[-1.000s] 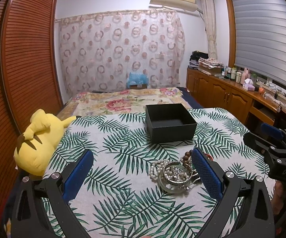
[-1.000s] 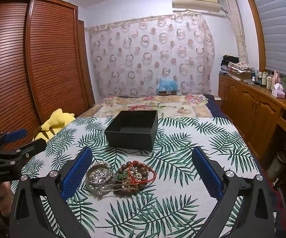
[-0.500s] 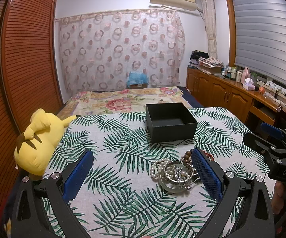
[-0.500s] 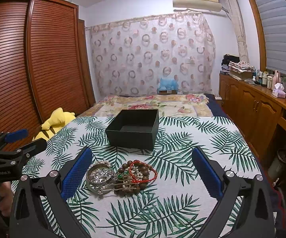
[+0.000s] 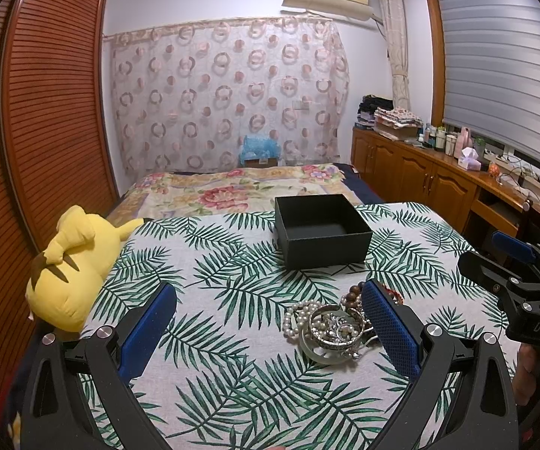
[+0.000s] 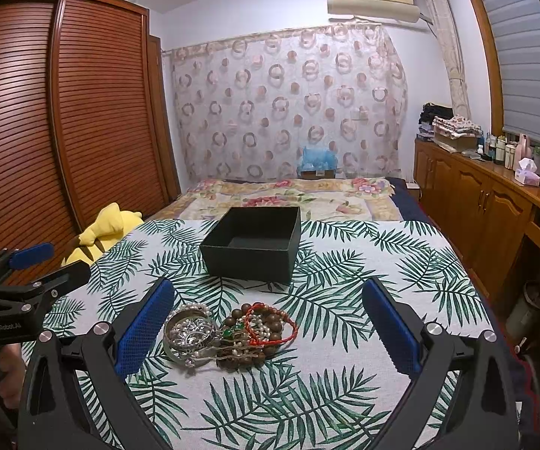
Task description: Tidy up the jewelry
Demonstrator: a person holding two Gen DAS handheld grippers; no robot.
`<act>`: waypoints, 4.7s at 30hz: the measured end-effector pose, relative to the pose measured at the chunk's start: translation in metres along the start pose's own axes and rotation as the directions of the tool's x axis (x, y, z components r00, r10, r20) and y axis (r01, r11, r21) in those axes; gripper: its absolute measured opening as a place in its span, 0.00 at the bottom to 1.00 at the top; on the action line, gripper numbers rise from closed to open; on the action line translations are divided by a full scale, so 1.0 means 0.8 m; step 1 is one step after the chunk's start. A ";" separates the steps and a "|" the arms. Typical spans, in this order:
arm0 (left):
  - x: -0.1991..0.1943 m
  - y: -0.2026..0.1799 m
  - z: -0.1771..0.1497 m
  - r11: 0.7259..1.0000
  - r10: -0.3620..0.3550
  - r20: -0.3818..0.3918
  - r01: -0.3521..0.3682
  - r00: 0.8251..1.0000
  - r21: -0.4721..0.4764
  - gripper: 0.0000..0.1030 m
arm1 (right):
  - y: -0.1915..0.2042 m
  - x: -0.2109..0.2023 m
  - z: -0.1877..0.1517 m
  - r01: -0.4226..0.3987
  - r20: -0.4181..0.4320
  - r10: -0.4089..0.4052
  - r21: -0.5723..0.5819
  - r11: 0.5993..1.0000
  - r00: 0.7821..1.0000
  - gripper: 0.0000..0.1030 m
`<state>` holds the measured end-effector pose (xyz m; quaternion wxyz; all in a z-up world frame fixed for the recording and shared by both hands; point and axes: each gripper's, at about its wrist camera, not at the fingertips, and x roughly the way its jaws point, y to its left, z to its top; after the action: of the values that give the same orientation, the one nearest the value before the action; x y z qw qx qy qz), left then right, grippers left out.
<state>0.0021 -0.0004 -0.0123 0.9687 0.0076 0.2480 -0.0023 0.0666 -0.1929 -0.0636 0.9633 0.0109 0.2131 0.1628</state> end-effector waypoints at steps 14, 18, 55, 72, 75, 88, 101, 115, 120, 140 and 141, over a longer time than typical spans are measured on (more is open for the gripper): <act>0.003 -0.002 -0.003 1.000 -0.012 0.000 0.012 1.000 0.000 0.93 | 0.014 0.003 -0.001 -0.002 0.004 0.002 -0.006 1.000 1.000 0.98; 0.008 -0.002 -0.006 1.000 -0.016 -0.014 0.016 1.000 -0.001 0.93 | 0.018 0.005 -0.002 -0.002 0.003 0.002 -0.003 1.000 1.000 0.98; 0.138 -0.050 -0.034 0.950 -0.244 -0.346 0.295 0.906 0.101 0.85 | -0.023 0.090 -0.051 -0.127 -0.253 0.109 -0.059 0.990 0.961 0.61; 0.146 -0.046 -0.035 0.946 -0.265 -0.314 0.309 0.912 0.101 0.56 | -0.011 0.132 -0.042 -0.216 -0.344 0.166 -0.113 0.970 0.924 0.45; 0.142 -0.042 -0.030 0.949 -0.260 -0.300 0.301 0.918 0.098 0.56 | -0.002 0.142 -0.037 -0.245 -0.359 0.185 -0.129 0.961 0.915 0.39; 0.136 -0.016 -0.013 0.960 -0.254 -0.247 0.275 0.935 0.054 0.56 | 0.011 0.157 -0.031 -0.300 -0.390 0.219 -0.159 0.940 0.894 0.04; 0.140 0.000 0.021 0.967 -0.243 -0.194 0.254 0.950 0.034 0.56 | -0.002 0.143 0.047 -0.304 -0.283 0.249 -0.173 0.937 0.926 0.03; 0.162 0.007 0.059 0.969 -0.232 -0.184 0.243 0.955 0.036 0.36 | -0.001 0.216 0.118 -0.291 -0.270 0.240 -0.167 0.942 0.932 0.03; 0.173 0.040 0.046 0.978 -0.207 -0.205 0.210 0.957 -0.006 0.36 | 0.005 0.211 0.110 -0.301 -0.269 0.245 -0.188 0.935 0.931 0.03; 0.233 0.043 0.008 0.990 -0.105 -0.332 0.131 0.938 0.057 0.03 | 0.010 0.234 0.112 -0.264 -0.291 0.194 -0.222 0.939 0.937 0.04; 0.226 0.043 0.014 0.989 -0.115 -0.315 0.137 0.942 0.048 0.03 | 0.011 0.241 0.112 -0.258 -0.297 0.185 -0.226 0.939 0.937 0.04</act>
<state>0.1663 0.0339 -0.0891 0.9145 0.0254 0.3973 -0.0717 0.2664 -0.1191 -0.0596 0.8932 -0.1144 0.3169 0.2978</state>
